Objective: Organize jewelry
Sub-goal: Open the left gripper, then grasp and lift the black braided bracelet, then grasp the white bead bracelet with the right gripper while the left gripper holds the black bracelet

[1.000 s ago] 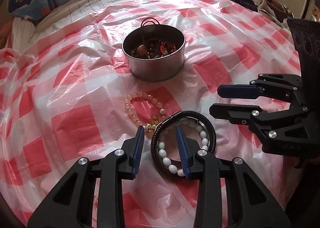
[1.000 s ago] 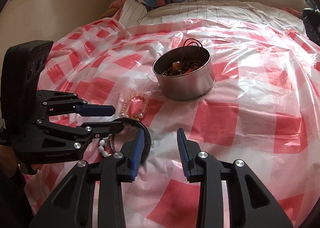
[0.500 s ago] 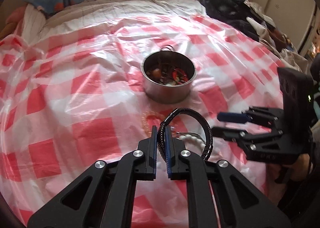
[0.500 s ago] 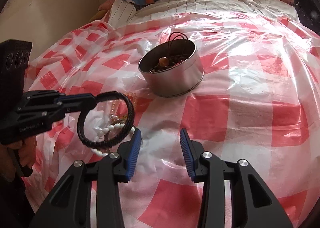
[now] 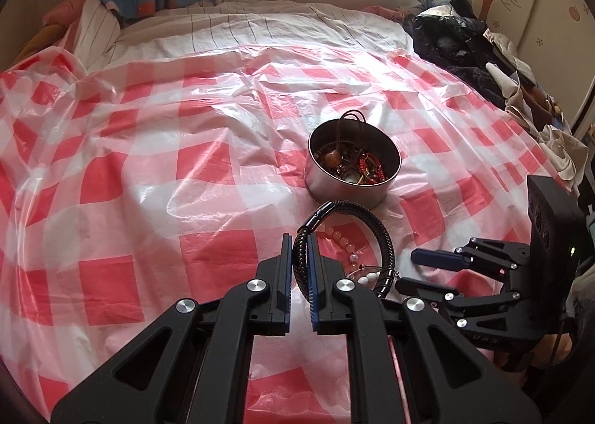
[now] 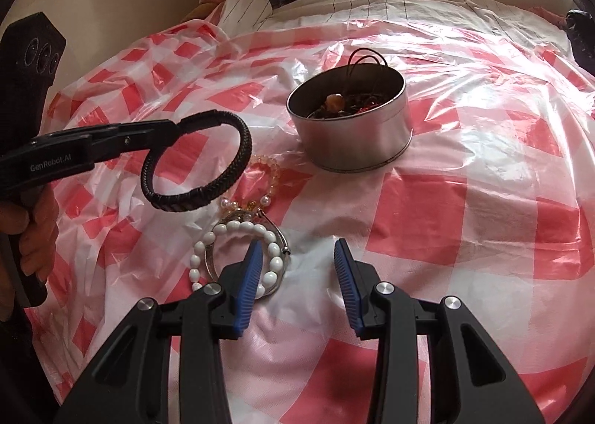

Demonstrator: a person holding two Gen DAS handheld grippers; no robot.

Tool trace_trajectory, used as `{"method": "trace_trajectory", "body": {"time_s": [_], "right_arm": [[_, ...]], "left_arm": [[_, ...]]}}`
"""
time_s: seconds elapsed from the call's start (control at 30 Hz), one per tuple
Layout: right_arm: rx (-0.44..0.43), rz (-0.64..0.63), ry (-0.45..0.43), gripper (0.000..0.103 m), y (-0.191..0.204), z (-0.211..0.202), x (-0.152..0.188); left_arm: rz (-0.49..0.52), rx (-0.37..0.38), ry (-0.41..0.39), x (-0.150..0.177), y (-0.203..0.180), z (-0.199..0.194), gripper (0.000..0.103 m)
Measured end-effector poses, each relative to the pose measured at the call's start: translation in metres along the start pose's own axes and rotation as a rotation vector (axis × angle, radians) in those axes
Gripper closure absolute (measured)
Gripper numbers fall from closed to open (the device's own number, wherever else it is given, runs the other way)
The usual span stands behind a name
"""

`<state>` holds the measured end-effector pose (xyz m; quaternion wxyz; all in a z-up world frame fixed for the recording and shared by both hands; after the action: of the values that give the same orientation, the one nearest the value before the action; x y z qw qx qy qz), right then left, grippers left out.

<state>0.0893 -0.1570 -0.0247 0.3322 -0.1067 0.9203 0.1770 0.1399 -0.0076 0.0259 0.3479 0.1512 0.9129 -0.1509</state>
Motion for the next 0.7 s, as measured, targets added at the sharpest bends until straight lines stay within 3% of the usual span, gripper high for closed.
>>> {"method": "trace_trajectory", "body": {"time_s": [0.2, 0.27, 0.33, 0.47, 0.63, 0.7], "right_arm": [[0.034, -0.126, 0.062, 0.073, 0.019, 0.005, 0.010], [0.051, -0.150, 0.072, 0.088, 0.019, 0.004, 0.013], [0.057, -0.145, 0.069, 0.094, 0.015, 0.001, 0.013], [0.027, -0.090, 0.009, 0.095, 0.007, -0.013, 0.003], [-0.147, -0.004, -0.131, 0.095, 0.005, -0.043, -0.016], [-0.138, 0.007, -0.136, 0.095, 0.002, -0.046, -0.019]], "left_arm": [[0.001, -0.001, 0.001, 0.000, 0.000, 0.000, 0.096], [0.003, -0.002, 0.002, 0.000, -0.001, 0.000, 0.096], [0.007, 0.001, 0.003, 0.001, -0.002, 0.000, 0.096], [0.008, 0.006, 0.002, 0.000, -0.003, 0.000, 0.096], [0.011, 0.012, 0.006, 0.001, -0.005, 0.001, 0.096], [0.017, 0.015, 0.011, 0.002, -0.007, 0.003, 0.095]]}}
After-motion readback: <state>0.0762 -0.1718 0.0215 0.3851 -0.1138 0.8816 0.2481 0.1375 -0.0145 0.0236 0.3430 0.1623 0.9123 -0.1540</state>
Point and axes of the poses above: each gripper's, at about its wrist camera, not at the fingertips, and z roughly the way its jaws point, y to its left, x to its underside, the point moved 5 cm from there along z, roughly the way its jaws point, and after that the axes turned 5 degrees about -y, right-handed, at the moved point
